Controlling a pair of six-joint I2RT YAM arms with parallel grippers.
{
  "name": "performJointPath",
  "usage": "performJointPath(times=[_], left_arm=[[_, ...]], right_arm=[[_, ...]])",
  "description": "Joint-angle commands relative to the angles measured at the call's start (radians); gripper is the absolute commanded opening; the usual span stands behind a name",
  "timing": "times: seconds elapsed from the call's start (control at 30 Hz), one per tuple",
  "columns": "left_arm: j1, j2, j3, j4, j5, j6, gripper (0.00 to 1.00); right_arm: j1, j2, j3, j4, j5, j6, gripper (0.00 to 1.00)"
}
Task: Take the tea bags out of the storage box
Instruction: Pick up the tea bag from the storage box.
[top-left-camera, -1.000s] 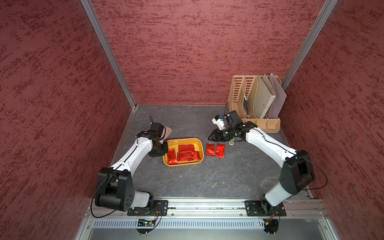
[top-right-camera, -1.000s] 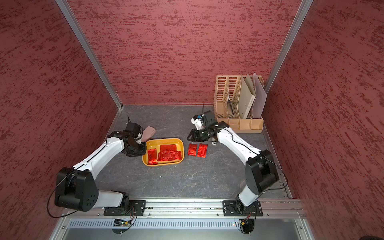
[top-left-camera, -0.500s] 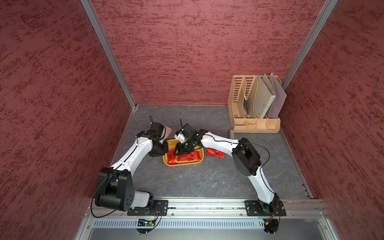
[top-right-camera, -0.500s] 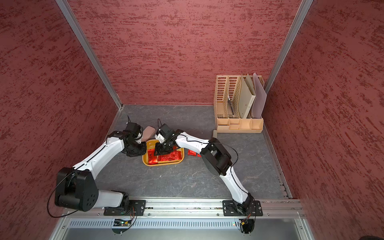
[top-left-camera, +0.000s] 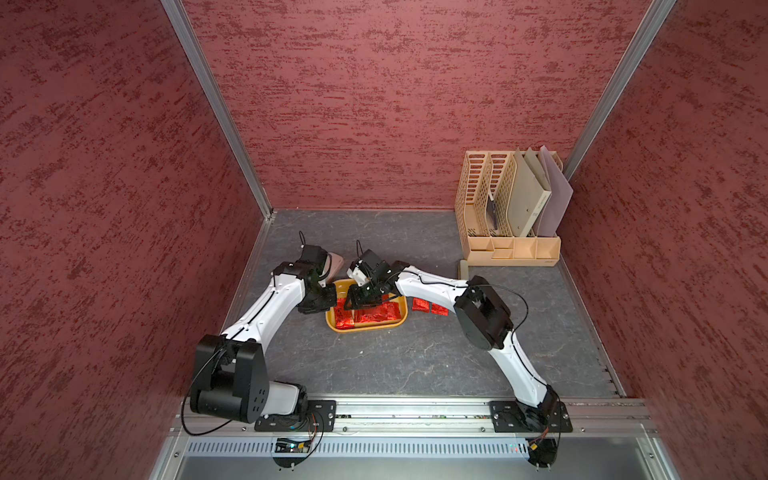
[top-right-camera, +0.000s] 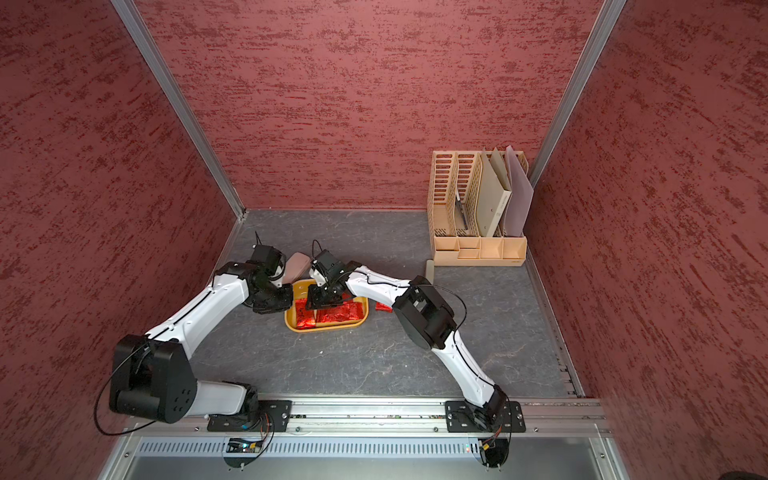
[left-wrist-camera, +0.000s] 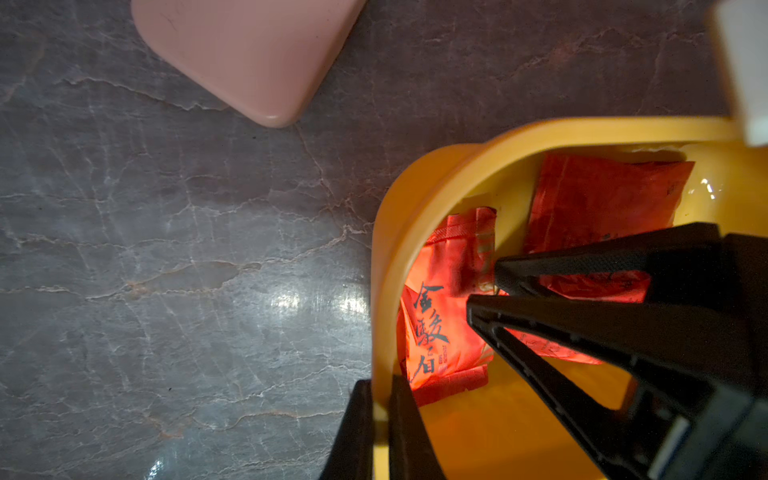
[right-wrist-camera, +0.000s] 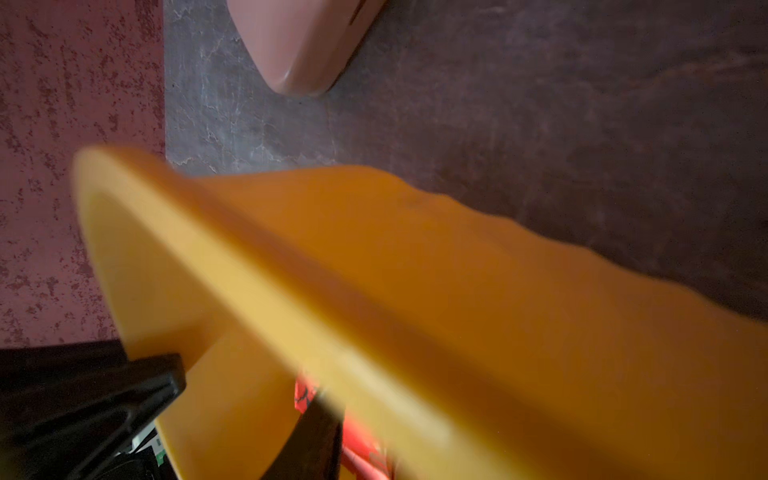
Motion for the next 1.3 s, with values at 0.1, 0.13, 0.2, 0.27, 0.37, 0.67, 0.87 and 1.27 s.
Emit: performJointPath(times=[0.1, 0.13, 0.2, 0.27, 0.37, 0.67, 0.87, 1.27], left_arm=[[0.006, -0.019, -0.008, 0.025, 0.005, 0.008, 0.00], [0.005, -0.019, -0.008, 0.026, 0.004, 0.007, 0.00], [0.005, -0.019, -0.008, 0.026, 0.003, 0.007, 0.00], [0.005, -0.018, -0.008, 0.026, 0.002, 0.007, 0.00], [0.006, -0.019, -0.008, 0.025, 0.002, 0.007, 0.00], [0.006, -0.017, -0.008, 0.025, -0.003, 0.005, 0.00], [0.006, -0.024, -0.009, 0.025, -0.004, 0.004, 0.00], [0.005, -0.031, -0.009, 0.026, -0.001, 0.005, 0.00]], right_arm=[[0.021, 0.053, 0.045, 0.011, -0.009, 0.024, 0.31], [0.021, 0.055, 0.045, 0.013, -0.015, 0.027, 0.29], [0.023, 0.047, 0.044, 0.015, -0.004, 0.028, 0.25], [0.022, 0.036, 0.041, 0.018, 0.002, 0.025, 0.21], [0.024, 0.020, 0.038, 0.018, 0.006, 0.021, 0.13], [0.022, -0.074, 0.021, -0.012, 0.039, -0.004, 0.00], [0.008, -0.171, 0.004, -0.096, 0.090, -0.046, 0.00], [-0.156, -0.519, -0.283, -0.205, 0.121, -0.149, 0.00]])
